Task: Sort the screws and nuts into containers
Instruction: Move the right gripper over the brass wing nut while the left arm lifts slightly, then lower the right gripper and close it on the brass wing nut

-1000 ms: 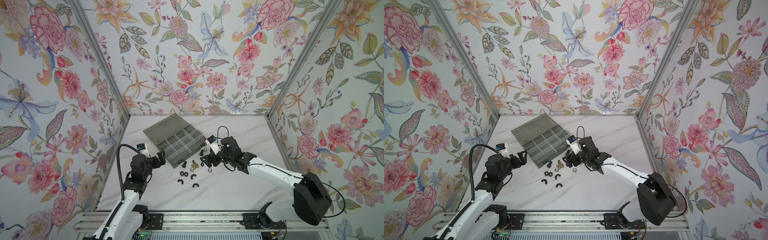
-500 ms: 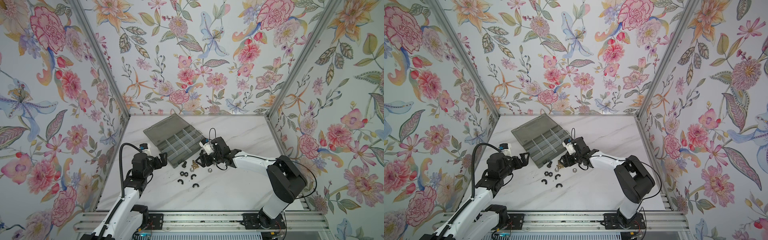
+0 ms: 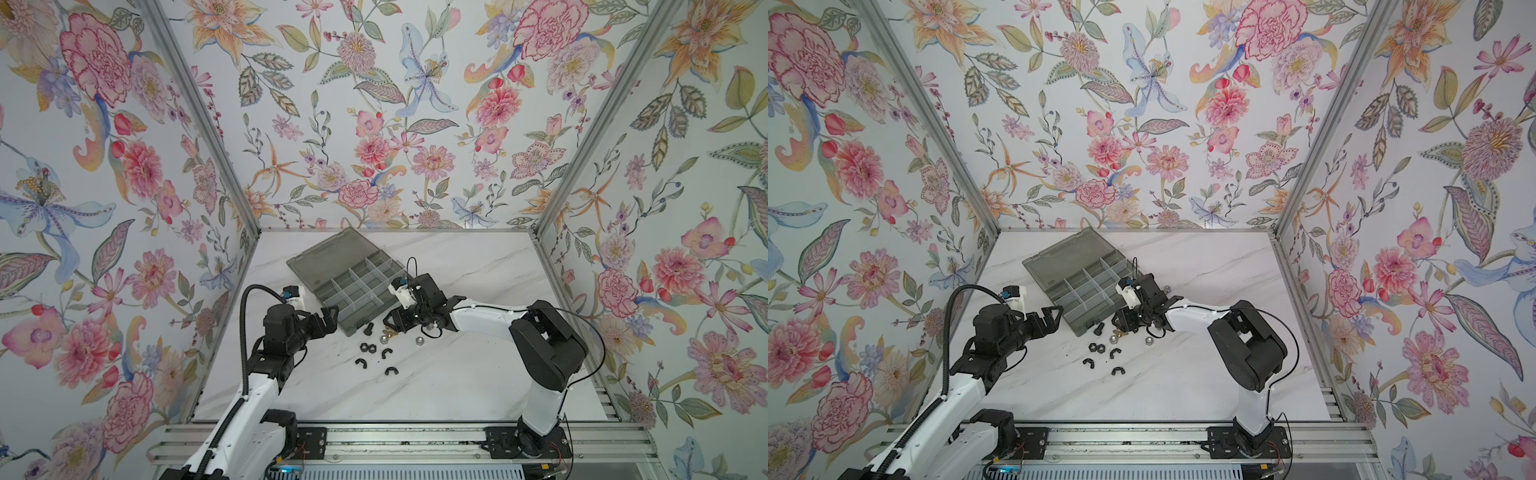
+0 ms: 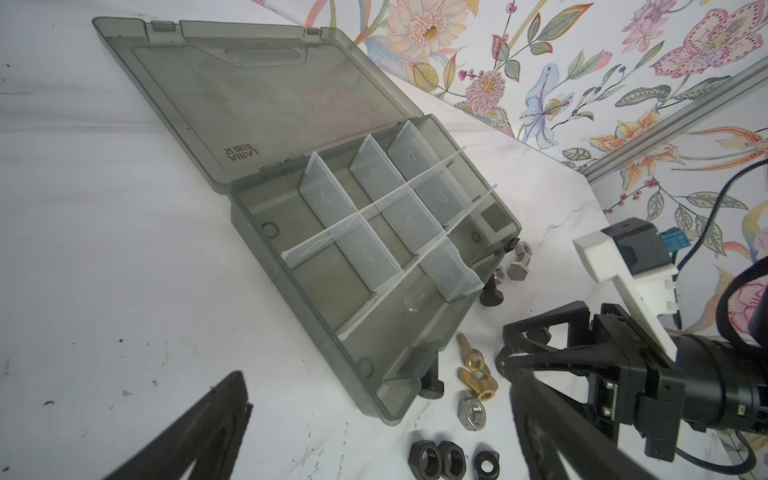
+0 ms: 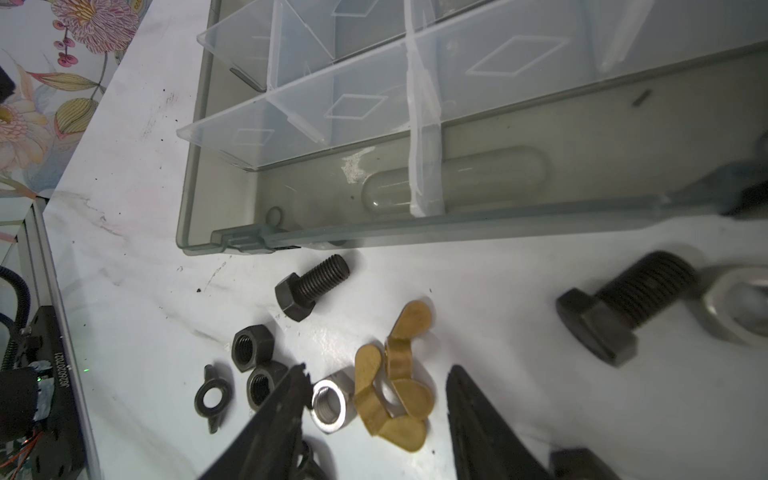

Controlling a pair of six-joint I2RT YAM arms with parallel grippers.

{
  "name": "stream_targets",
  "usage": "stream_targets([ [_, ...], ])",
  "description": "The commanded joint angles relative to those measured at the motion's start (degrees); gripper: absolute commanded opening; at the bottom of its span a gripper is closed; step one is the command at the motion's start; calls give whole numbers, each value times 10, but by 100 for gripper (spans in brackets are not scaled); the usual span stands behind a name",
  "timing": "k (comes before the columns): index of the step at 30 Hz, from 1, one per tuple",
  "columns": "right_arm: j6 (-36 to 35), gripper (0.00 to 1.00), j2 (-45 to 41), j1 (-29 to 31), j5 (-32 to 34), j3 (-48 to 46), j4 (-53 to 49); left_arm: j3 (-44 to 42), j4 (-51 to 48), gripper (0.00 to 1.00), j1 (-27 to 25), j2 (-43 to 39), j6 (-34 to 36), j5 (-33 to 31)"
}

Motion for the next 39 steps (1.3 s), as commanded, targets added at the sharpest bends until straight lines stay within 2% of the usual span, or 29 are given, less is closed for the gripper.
stream_targets([
  [1,8,54,15,6,6,16,-1,15,-14,99,-4,-2,5,9],
  [13,4,47,40,11,13,15,8,12,-11,99,-4,5,6,11],
  [24,5,45,56,12,24,19,18,12,-10,99,-4,5,4,8],
  [32,9,37,66,12,23,20,20,10,-9,100,-4,6,2,11],
  [39,9,33,71,12,18,18,22,9,-8,100,-4,7,2,11],
])
